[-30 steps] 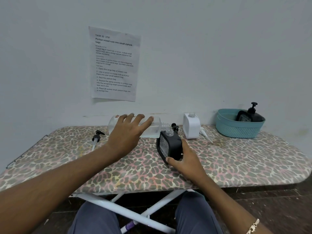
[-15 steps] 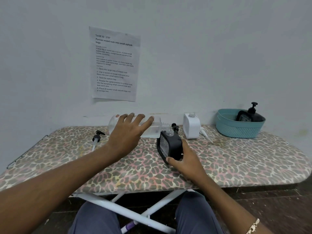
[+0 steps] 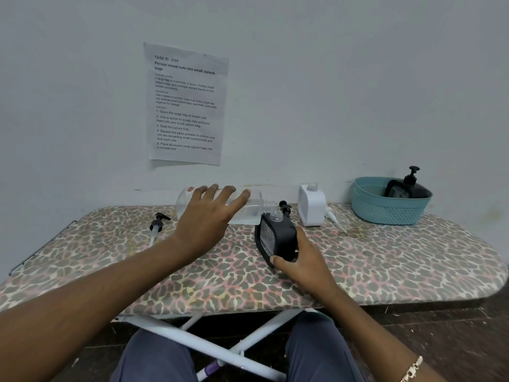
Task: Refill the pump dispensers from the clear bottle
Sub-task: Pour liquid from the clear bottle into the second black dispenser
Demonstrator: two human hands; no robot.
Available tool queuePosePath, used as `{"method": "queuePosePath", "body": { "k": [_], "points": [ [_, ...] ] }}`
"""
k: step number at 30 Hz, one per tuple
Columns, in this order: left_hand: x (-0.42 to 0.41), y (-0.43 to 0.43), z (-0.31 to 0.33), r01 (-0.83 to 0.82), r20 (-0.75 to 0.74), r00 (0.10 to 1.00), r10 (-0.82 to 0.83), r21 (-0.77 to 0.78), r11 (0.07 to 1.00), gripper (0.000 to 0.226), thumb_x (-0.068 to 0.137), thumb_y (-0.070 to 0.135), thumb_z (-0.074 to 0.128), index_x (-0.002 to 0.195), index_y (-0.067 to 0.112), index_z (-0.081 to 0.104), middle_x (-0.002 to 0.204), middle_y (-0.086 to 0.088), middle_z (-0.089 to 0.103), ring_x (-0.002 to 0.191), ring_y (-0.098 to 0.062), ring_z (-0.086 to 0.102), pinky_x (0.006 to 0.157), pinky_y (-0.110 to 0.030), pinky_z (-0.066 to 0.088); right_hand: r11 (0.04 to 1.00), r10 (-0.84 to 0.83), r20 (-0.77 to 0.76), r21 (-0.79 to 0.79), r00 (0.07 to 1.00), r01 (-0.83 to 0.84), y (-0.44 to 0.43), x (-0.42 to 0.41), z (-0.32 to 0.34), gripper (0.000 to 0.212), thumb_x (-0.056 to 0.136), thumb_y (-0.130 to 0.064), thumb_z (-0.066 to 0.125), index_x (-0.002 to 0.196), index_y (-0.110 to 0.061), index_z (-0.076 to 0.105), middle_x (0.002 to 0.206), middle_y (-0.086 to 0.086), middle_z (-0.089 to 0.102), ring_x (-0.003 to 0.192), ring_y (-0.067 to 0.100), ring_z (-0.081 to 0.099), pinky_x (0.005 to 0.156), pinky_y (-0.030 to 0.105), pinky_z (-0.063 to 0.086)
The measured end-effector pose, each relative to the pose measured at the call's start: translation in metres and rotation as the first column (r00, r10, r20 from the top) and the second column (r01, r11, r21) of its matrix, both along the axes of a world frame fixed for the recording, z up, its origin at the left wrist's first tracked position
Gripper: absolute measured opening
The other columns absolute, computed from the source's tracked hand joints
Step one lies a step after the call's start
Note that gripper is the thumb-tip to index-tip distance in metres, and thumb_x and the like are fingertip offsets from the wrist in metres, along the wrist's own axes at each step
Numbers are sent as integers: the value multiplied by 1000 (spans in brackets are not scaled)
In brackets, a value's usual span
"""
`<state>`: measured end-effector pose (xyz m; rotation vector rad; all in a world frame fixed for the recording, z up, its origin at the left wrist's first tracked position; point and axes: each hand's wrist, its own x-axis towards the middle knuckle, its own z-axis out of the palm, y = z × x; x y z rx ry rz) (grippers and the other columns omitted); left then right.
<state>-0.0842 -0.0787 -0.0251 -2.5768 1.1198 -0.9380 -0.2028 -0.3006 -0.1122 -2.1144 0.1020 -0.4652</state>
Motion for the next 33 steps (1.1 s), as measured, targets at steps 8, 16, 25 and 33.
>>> {"method": "queuePosePath", "body": {
  "k": [8,16,25,33],
  "points": [
    [0,0,-1,0,1,1000,0,0,1000,93,72,4,89,151,21,44,140,-16,61,121,-43,62,100,-58,51,1000,0,-5,10,1000,0,0,-1,1,72,86,-31,80,147,-37,42,125,-17,62,106,0,61,77,8,43],
    [0,0,0,5,3,1000,-5,-6,1000,93,70,5,90,151,21,46,138,-16,63,119,-44,63,99,-58,51,1000,1,-13,17,1000,-1,0,0,0,68,86,-29,79,143,-40,43,122,-16,64,103,-9,61,69,8,49],
    [0,0,0,4,0,1000,-4,-4,1000,95,68,7,93,150,20,46,137,-16,63,119,-44,64,98,-57,52,1000,2,-12,12,1000,-2,-1,2,-2,72,85,-31,79,146,-38,43,125,-15,64,110,5,64,80,14,47],
    [0,0,0,2,-7,1000,-2,-4,1000,94,69,7,92,151,20,46,138,-16,63,119,-44,63,99,-58,51,1000,3,-10,5,1000,-3,-1,1,-1,69,86,-30,79,143,-39,43,122,-17,63,104,-5,61,72,7,46]
  ]
}}
